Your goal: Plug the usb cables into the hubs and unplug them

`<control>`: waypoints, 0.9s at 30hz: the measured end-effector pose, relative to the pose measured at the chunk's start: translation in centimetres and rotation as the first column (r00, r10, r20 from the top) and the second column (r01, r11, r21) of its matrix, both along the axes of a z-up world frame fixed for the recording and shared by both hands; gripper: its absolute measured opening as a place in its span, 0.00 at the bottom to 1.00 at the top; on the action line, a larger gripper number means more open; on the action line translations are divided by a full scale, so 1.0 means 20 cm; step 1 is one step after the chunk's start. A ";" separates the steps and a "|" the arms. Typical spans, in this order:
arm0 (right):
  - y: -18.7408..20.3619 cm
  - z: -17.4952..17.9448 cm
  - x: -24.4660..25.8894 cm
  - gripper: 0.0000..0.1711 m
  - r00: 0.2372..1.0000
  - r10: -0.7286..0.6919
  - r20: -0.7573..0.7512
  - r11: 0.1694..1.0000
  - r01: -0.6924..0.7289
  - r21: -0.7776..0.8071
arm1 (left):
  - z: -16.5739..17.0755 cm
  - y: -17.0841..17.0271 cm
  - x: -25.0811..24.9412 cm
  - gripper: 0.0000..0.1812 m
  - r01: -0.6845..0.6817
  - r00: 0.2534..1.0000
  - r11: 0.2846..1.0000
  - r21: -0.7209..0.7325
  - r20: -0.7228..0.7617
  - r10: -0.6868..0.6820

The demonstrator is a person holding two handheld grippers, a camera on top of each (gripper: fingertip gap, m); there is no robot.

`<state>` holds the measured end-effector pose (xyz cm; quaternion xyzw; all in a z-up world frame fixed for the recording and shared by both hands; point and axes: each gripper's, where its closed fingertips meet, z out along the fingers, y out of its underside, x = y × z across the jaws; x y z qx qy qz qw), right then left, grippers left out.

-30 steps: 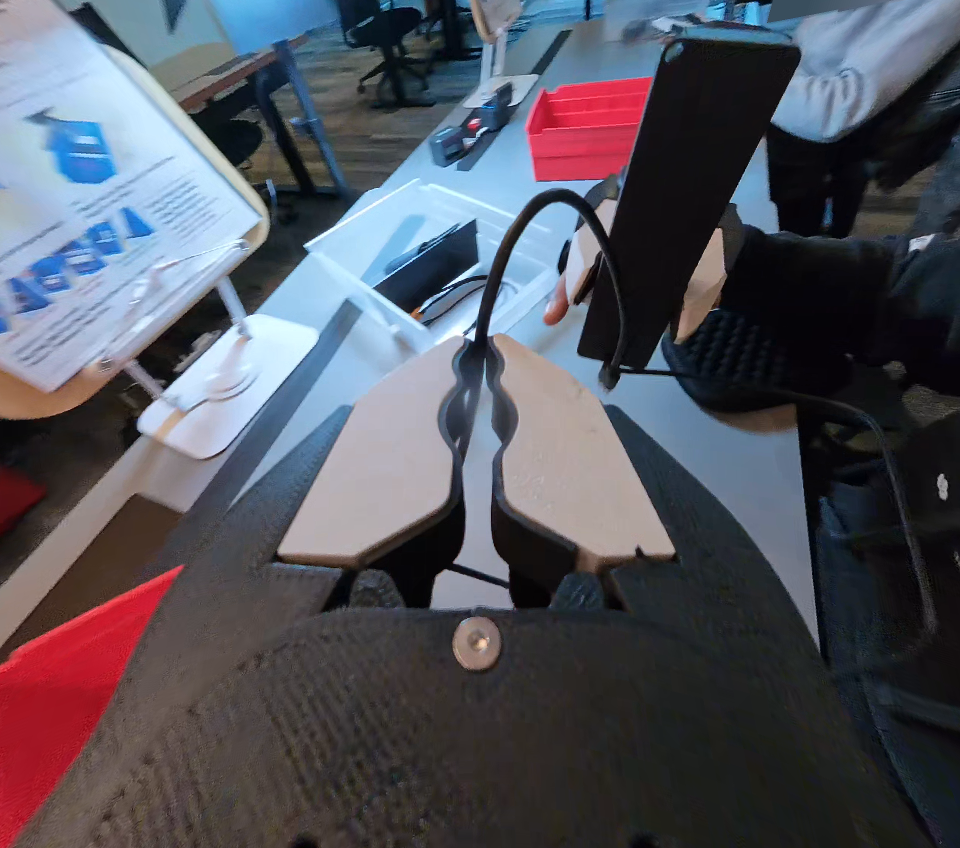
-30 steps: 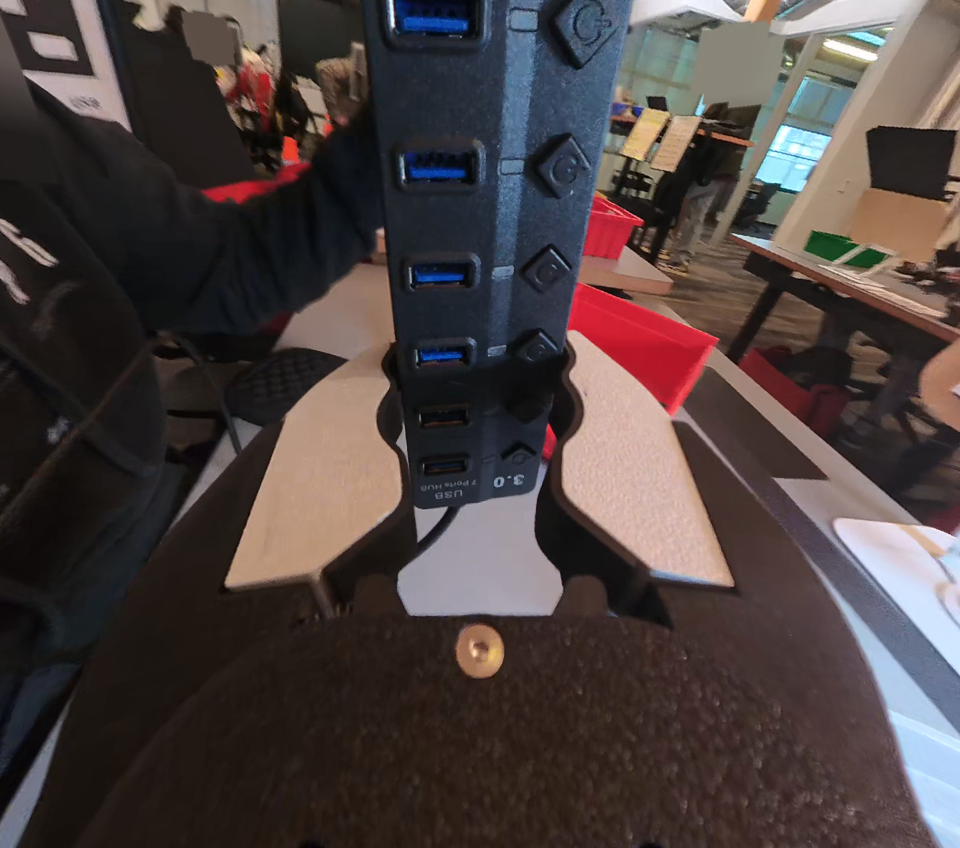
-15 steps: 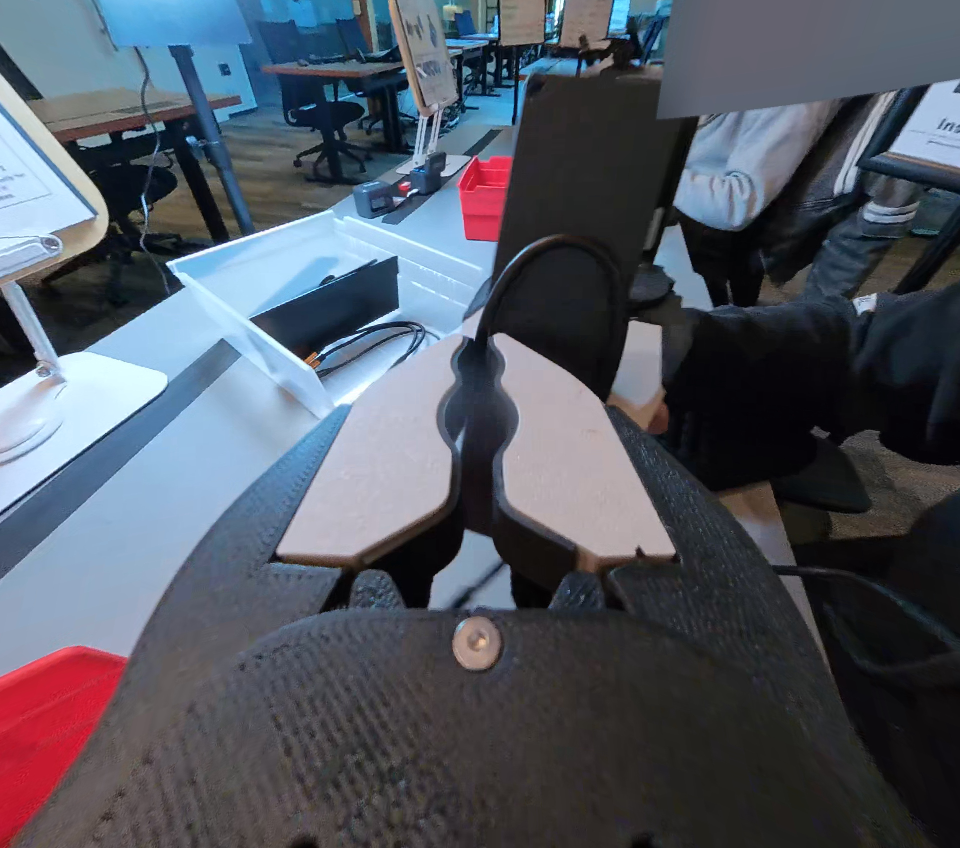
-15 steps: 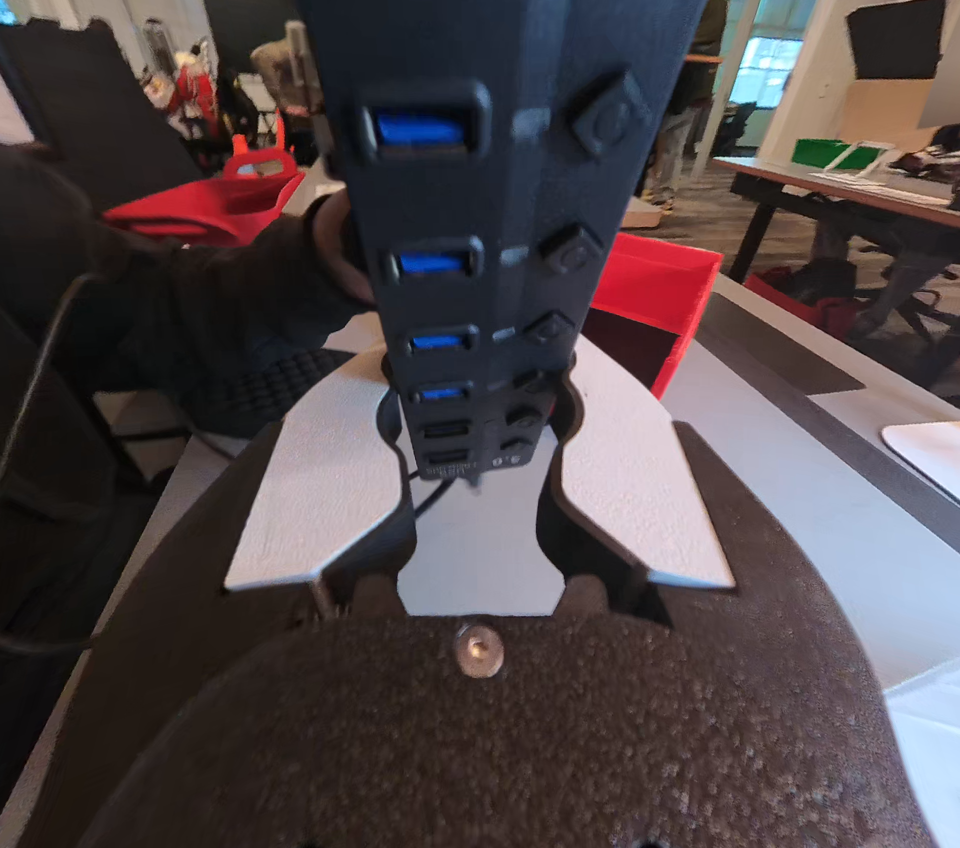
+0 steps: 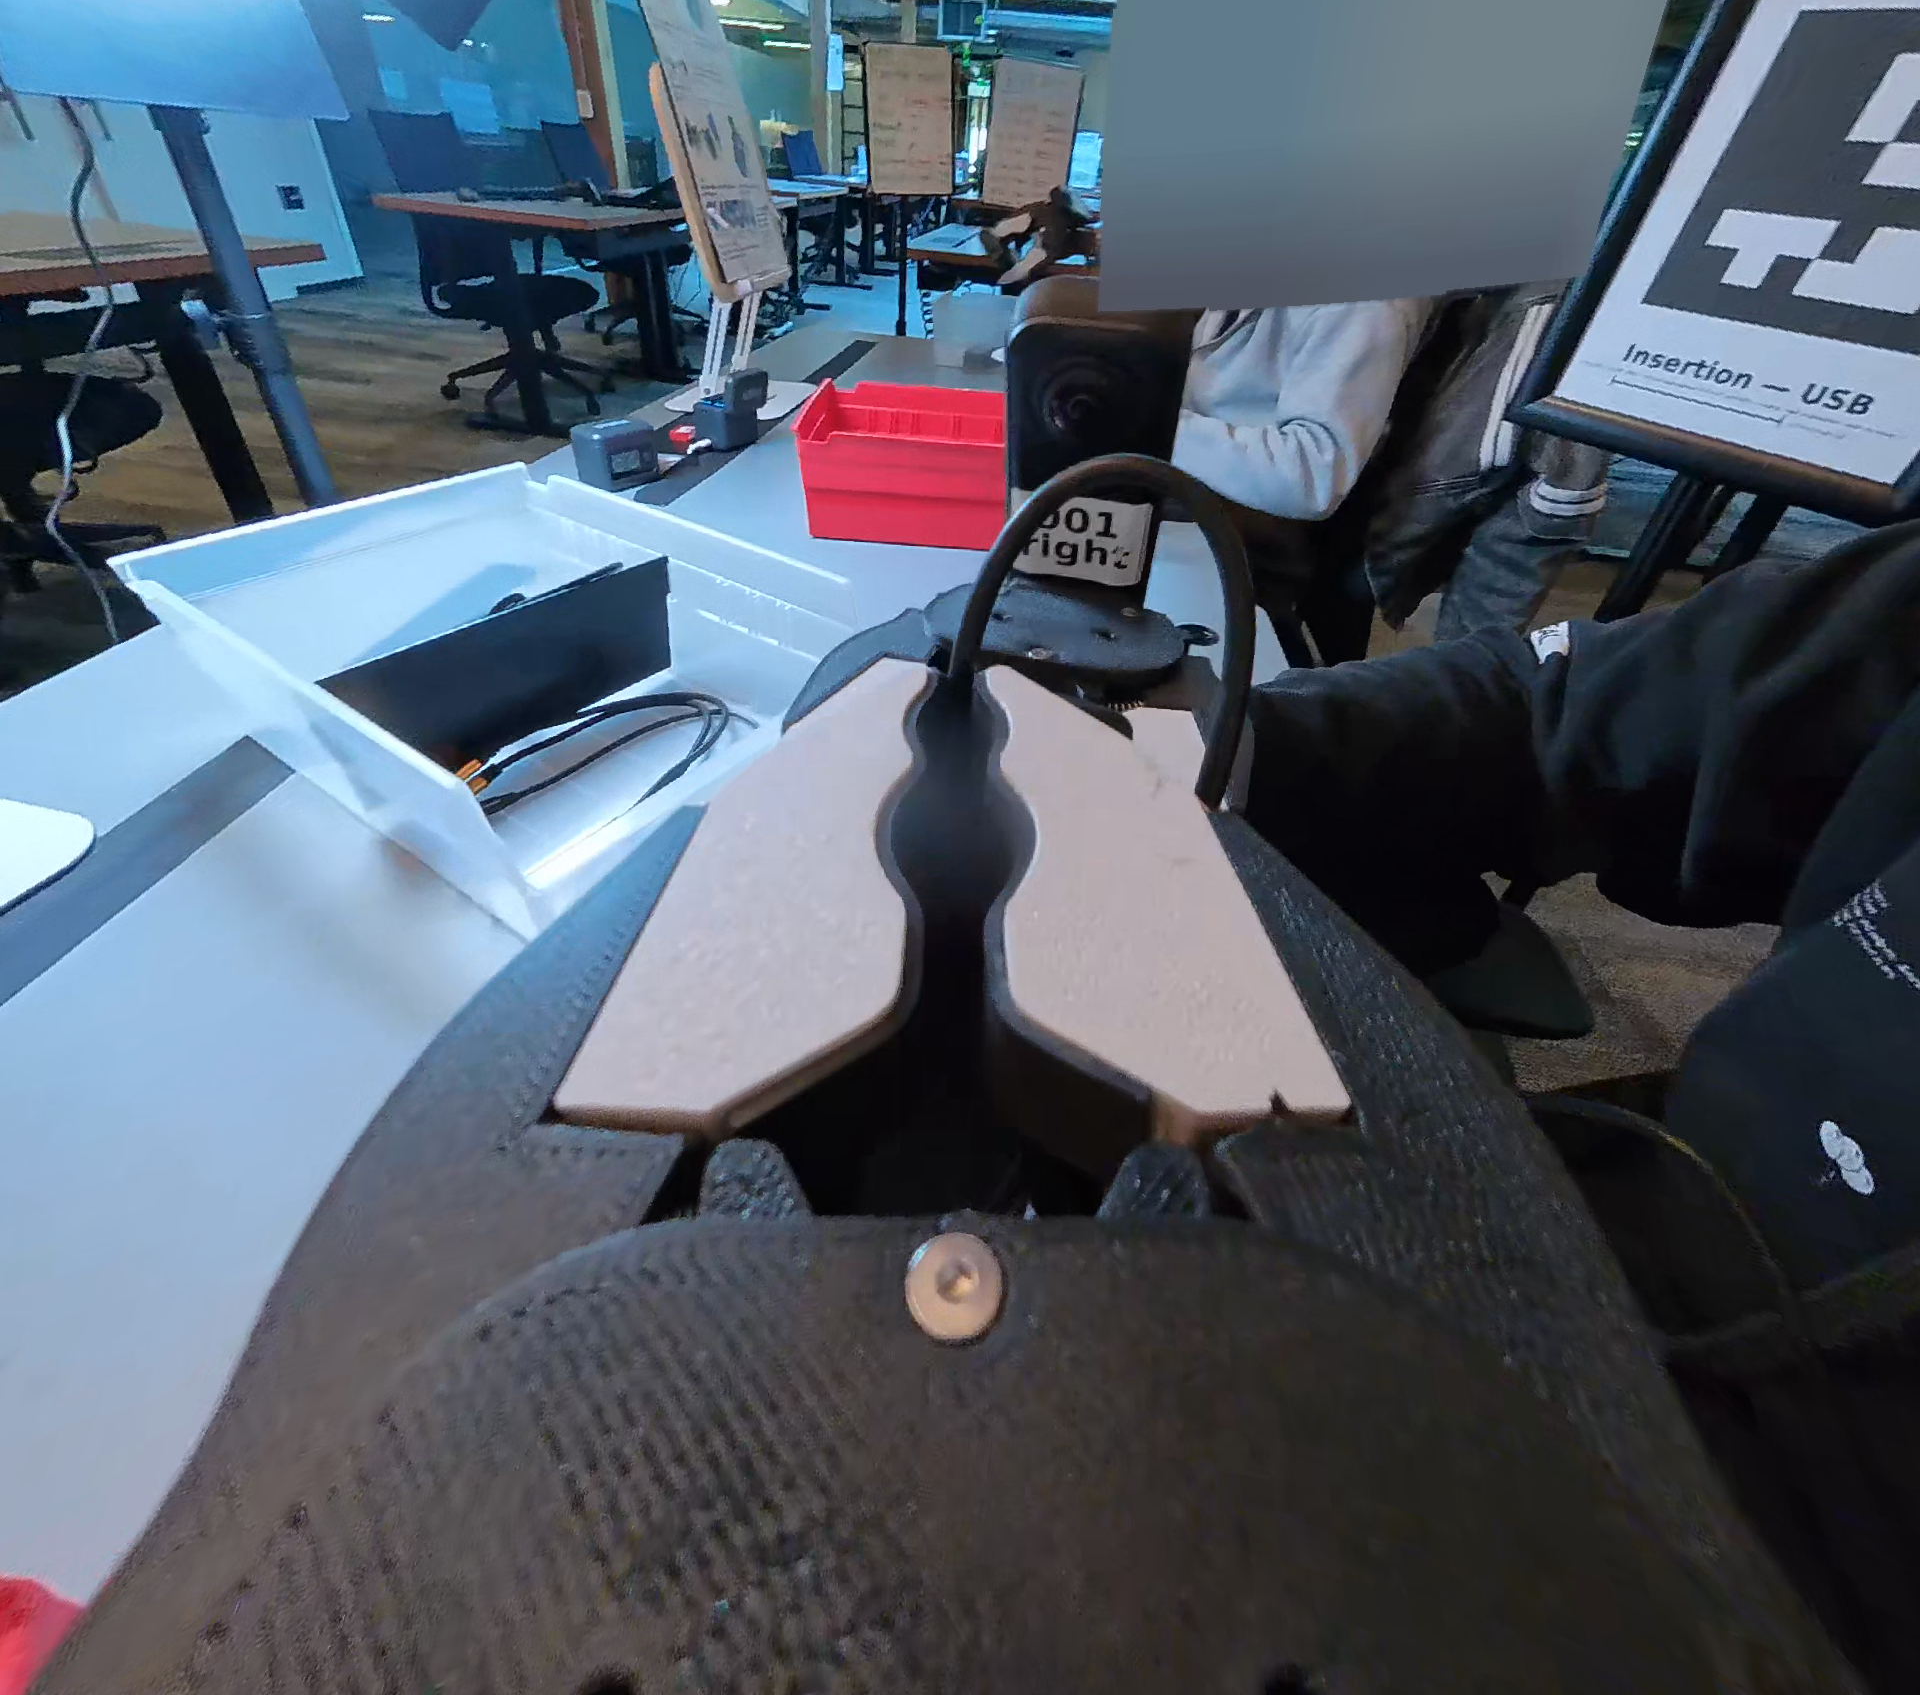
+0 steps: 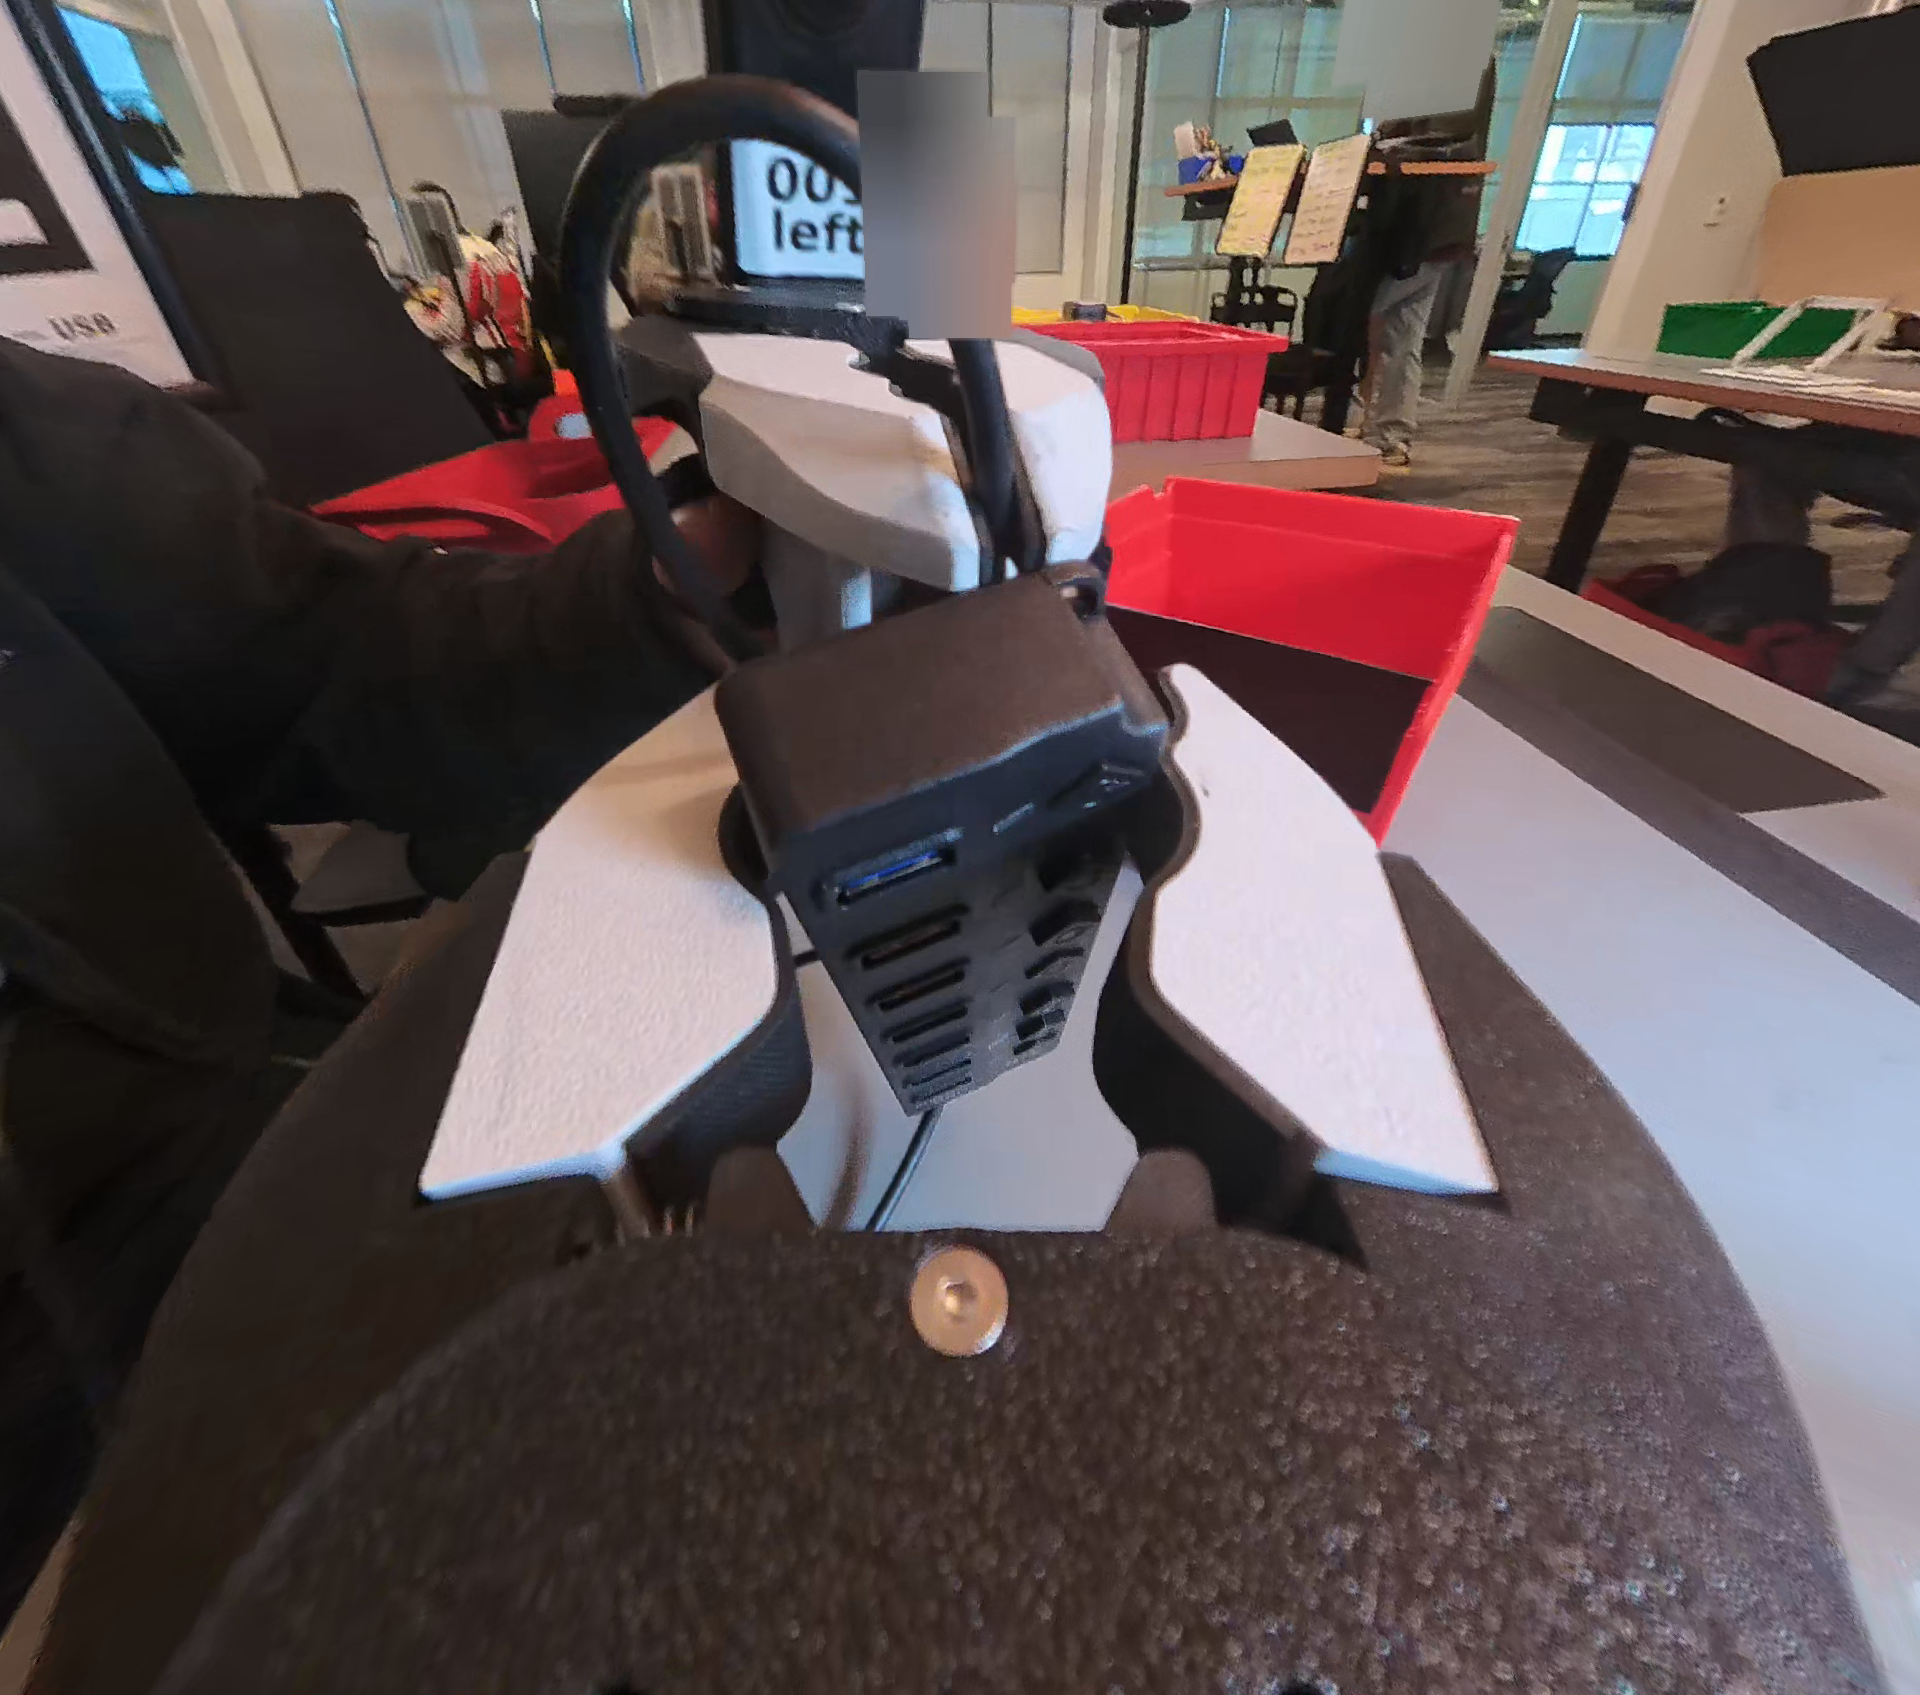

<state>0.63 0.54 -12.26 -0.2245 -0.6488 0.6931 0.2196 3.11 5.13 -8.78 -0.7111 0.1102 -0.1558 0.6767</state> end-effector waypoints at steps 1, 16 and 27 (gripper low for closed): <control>-0.01 0.00 0.01 0.40 1.000 0.027 0.010 0.999 -0.027 -0.021 | 0.00 0.00 0.00 0.03 0.003 1.000 1.000 0.001 -0.003 -0.003; 0.06 -0.05 0.03 0.40 0.980 0.121 0.156 0.988 -0.104 -0.116 | -0.18 -0.07 -0.25 0.16 -0.191 0.979 0.958 -0.212 -0.108 0.172; 0.33 0.20 -0.04 0.40 0.990 -0.143 -0.007 0.973 0.142 0.180 | -0.44 -0.26 -0.36 0.16 -0.301 0.944 0.904 -0.303 -0.230 0.237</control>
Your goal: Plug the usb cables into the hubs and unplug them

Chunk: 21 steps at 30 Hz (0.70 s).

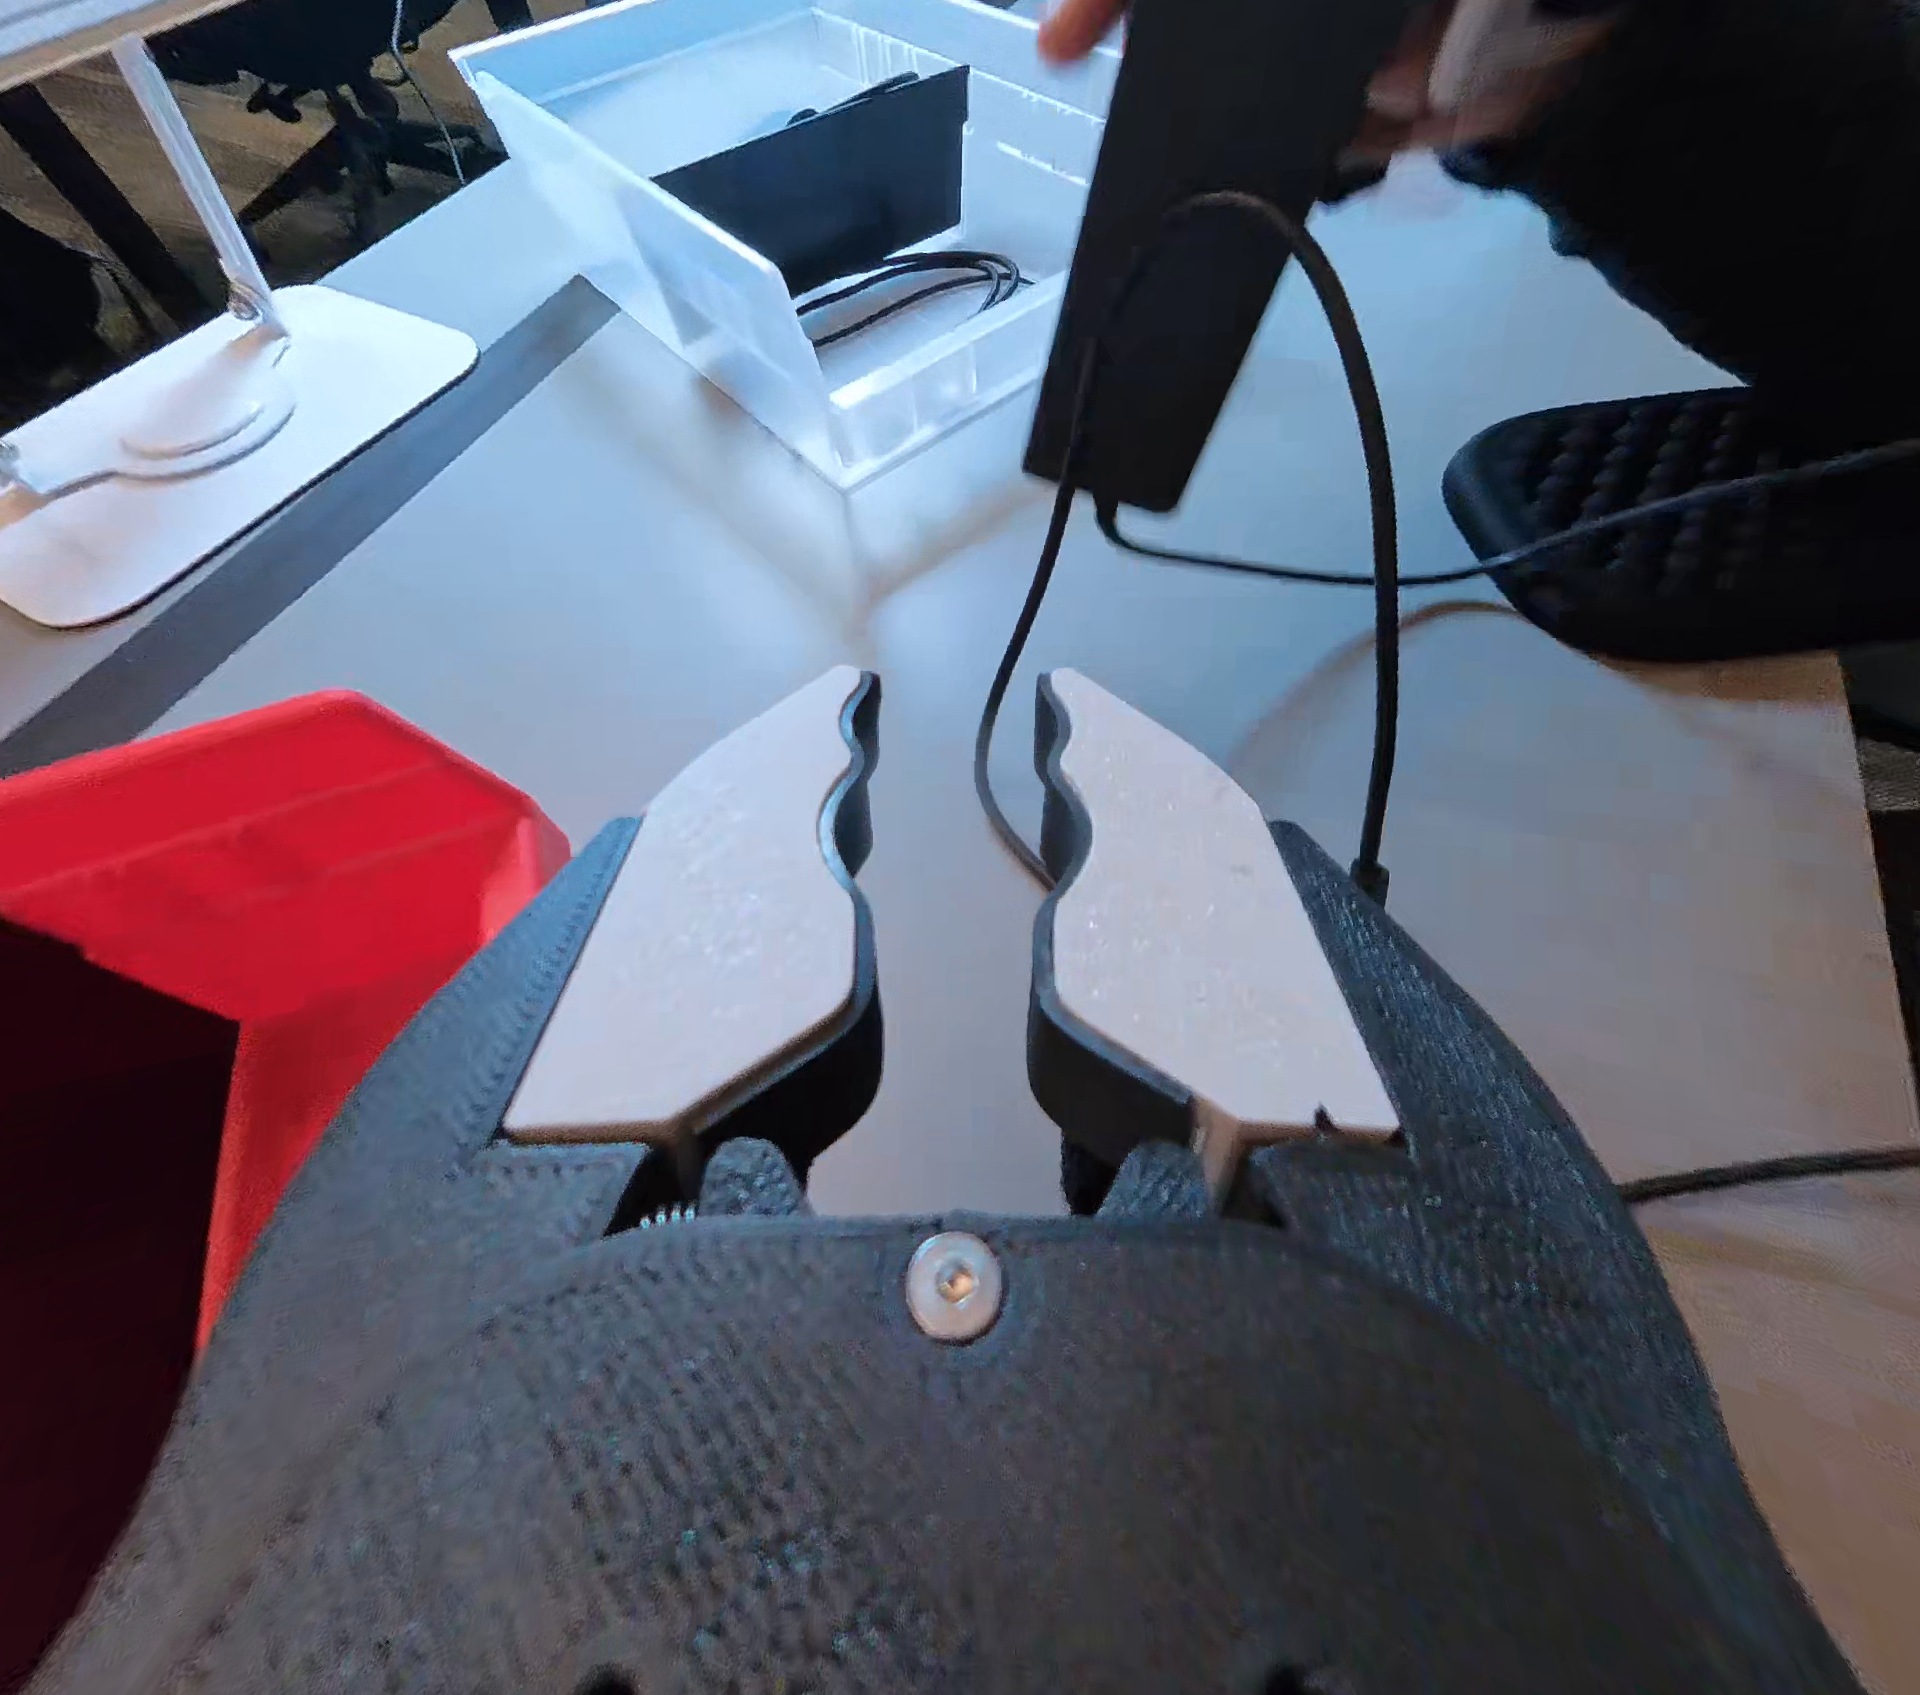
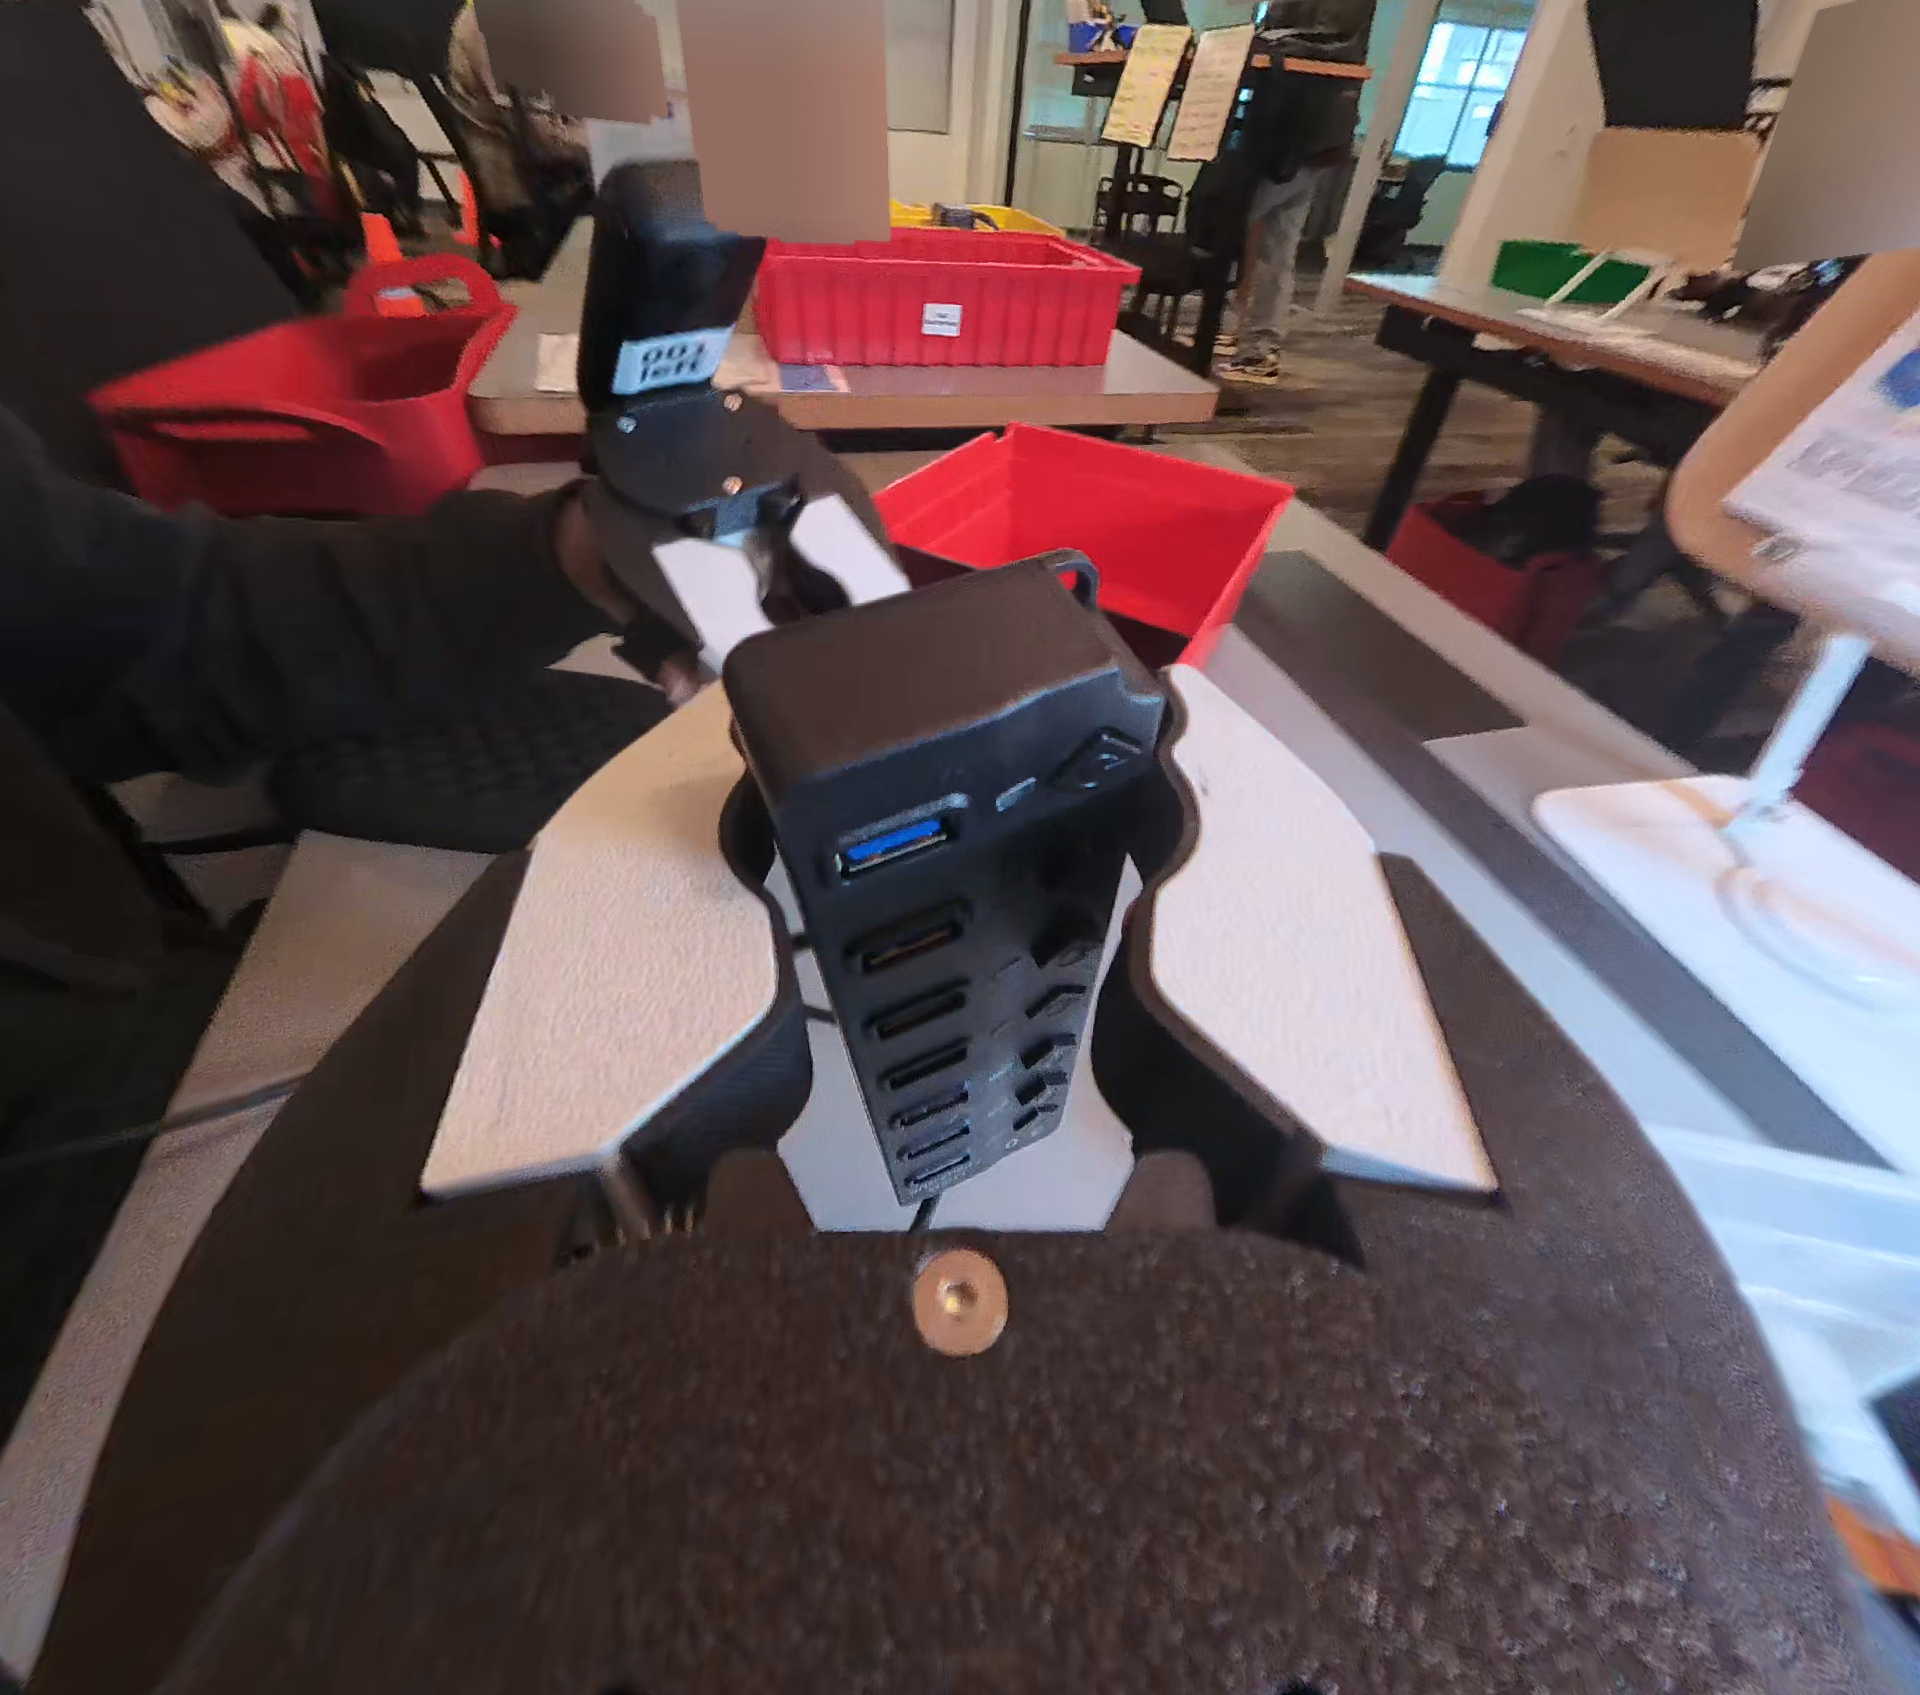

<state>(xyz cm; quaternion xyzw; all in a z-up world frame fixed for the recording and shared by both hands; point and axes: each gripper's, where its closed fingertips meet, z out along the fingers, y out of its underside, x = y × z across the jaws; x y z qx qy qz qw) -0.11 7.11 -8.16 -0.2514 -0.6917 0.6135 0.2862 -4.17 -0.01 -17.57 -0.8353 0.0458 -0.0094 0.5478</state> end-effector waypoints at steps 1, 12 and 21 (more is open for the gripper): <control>0.03 0.06 -0.01 0.40 1.000 -0.016 -0.017 0.999 0.016 0.030 | -0.01 -0.01 0.00 0.15 0.000 1.000 1.000 0.002 0.016 0.000; 0.83 0.55 -0.55 0.40 0.831 -0.509 -0.226 0.625 0.537 0.567 | -0.12 0.02 0.06 0.14 0.021 0.998 0.998 -0.061 -0.059 -0.025; 1.46 -0.26 -0.90 0.40 0.678 -0.731 -0.072 0.344 0.458 0.820 | -0.15 0.03 0.06 0.12 0.013 0.997 0.997 -0.070 -0.072 -0.018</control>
